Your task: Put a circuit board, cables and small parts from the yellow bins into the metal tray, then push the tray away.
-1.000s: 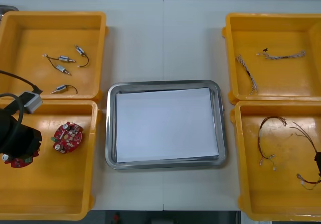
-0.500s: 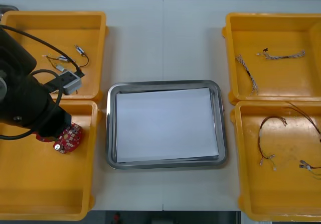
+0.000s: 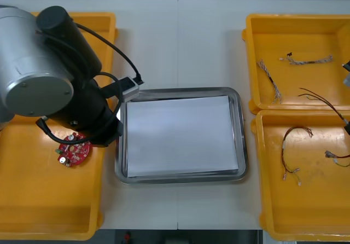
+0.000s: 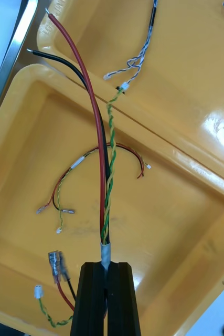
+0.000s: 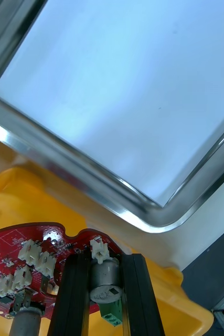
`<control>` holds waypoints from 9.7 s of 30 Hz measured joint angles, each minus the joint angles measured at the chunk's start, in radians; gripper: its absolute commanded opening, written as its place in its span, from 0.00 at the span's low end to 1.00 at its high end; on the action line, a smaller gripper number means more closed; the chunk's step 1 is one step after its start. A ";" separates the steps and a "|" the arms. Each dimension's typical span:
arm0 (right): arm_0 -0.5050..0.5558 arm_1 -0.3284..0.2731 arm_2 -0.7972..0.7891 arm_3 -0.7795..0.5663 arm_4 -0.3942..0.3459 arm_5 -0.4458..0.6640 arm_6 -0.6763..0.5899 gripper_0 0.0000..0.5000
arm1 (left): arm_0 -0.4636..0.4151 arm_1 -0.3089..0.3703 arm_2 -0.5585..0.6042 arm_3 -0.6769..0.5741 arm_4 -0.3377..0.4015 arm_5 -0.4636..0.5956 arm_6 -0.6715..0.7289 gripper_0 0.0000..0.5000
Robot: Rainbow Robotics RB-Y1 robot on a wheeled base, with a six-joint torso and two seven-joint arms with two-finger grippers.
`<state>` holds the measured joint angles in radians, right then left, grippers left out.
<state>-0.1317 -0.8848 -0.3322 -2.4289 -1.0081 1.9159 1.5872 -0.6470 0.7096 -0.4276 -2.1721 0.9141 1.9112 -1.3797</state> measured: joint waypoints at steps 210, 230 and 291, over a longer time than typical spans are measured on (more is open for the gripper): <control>-0.624 0.291 0.130 0.648 0.591 0.001 0.328 1.00 | -0.284 -0.093 0.227 1.180 -0.296 -0.235 -0.453 0.97; -0.894 0.291 0.120 1.228 0.679 -0.055 0.231 1.00 | -0.277 -0.093 0.150 1.222 -0.296 -0.313 -0.453 0.92; -1.295 0.289 -0.003 2.323 0.936 -0.802 -0.918 1.00 | -0.194 -0.229 0.208 0.342 -0.327 0.001 0.028 0.00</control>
<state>-1.4269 -0.5955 -0.3352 -0.1057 -0.0717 1.1136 0.6695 -0.8410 0.4808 -0.2192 -1.8305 0.5872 1.9124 -1.3518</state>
